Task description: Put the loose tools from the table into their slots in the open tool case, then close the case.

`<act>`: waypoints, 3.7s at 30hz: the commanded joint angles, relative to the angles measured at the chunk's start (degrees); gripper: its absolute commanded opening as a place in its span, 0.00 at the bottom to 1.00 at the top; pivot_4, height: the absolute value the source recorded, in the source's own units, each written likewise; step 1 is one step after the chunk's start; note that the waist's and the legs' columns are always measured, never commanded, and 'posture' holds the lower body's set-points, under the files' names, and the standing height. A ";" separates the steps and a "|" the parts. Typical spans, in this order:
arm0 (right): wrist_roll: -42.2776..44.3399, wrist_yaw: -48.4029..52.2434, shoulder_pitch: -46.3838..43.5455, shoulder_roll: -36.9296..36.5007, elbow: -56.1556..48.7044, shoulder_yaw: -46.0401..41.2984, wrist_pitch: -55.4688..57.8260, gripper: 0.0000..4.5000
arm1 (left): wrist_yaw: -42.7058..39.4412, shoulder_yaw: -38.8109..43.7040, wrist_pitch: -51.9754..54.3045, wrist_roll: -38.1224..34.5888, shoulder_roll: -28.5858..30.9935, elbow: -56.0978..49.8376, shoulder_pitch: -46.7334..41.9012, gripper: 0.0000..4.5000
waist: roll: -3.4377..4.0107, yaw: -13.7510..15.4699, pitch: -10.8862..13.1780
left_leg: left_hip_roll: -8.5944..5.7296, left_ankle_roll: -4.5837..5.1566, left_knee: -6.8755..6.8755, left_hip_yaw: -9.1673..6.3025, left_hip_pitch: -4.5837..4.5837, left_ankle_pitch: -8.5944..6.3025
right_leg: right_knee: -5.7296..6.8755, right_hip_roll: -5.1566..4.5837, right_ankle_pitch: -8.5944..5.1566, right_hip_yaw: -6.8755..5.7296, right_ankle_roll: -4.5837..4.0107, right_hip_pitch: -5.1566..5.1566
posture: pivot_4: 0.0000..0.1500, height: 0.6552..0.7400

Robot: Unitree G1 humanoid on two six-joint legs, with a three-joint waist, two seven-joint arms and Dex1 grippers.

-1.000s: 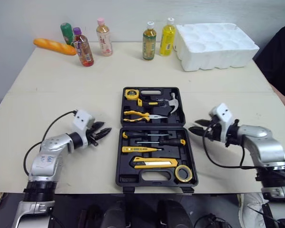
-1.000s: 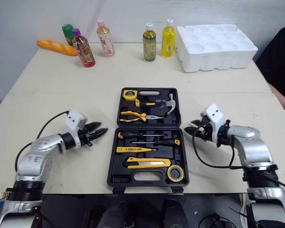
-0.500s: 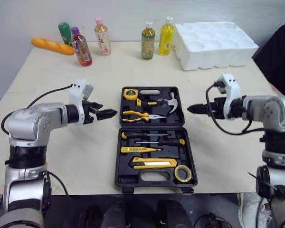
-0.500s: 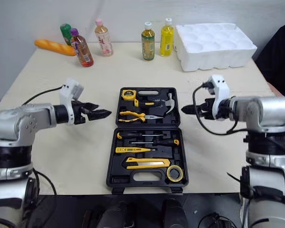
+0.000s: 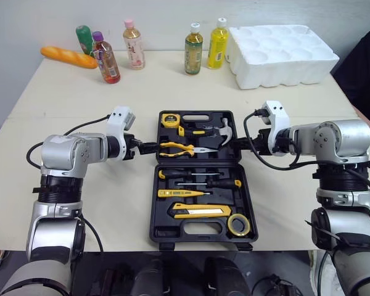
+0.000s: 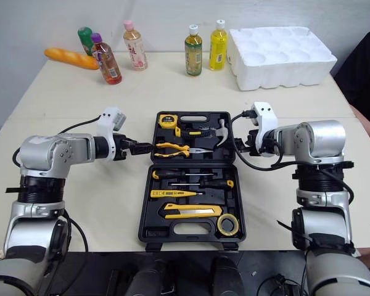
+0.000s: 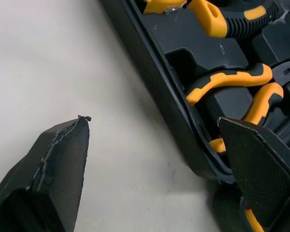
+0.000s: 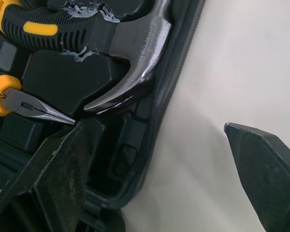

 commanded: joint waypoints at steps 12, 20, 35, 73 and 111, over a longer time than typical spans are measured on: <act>-2.48 -4.26 -1.51 2.07 3.99 0.04 -4.20 1.00 | 2.93 -0.44 -3.00 3.24 -2.76 3.39 -2.60 0.99 | 0.00 -0.03 0.00 | 0.00 -0.02 0.01 0.00 0.01 0.02 | 0.02 0.01 0.00 -0.01 0.00 0.00 | 1.00 1.00; -4.33 -5.08 -2.14 1.86 6.88 1.68 -6.01 1.00 | 2.84 -1.29 -2.23 3.98 -3.41 4.26 -3.27 0.99 | 0.00 -0.09 0.00 | 0.00 -0.03 0.00 0.00 0.02 0.03 | 0.03 0.02 0.00 -0.02 0.00 0.00 | 1.00 1.00; -3.38 -6.08 -0.95 4.09 7.20 0.03 -5.25 0.04 | 2.39 -3.27 -2.33 4.74 -4.60 5.39 -3.20 0.20 | -0.17 -0.03 -0.11 | 0.00 -0.03 0.08 -0.03 0.16 0.10 | 0.16 0.00 0.00 0.02 0.00 0.13 | 1.00 1.00; -38.62 -9.48 30.93 -5.85 9.97 11.02 -120.03 0.00 | 2.75 -1.67 -84.65 21.18 -2.42 7.20 17.07 0.00 | -0.35 -0.12 0.02 | -0.04 0.09 0.04 0.13 0.12 0.25 | 0.12 -0.09 0.08 -0.33 0.14 0.02 | 1.00 1.00; 4.32 31.12 65.18 -20.45 -24.09 1.46 -79.93 0.00 | -18.42 5.68 -62.03 5.20 9.63 -8.91 34.88 0.48 | -0.30 0.56 0.04 | -0.01 0.09 -0.14 -0.37 1.10 -0.19 | -0.73 -0.65 0.03 -0.42 0.05 1.35 | 1.00 1.00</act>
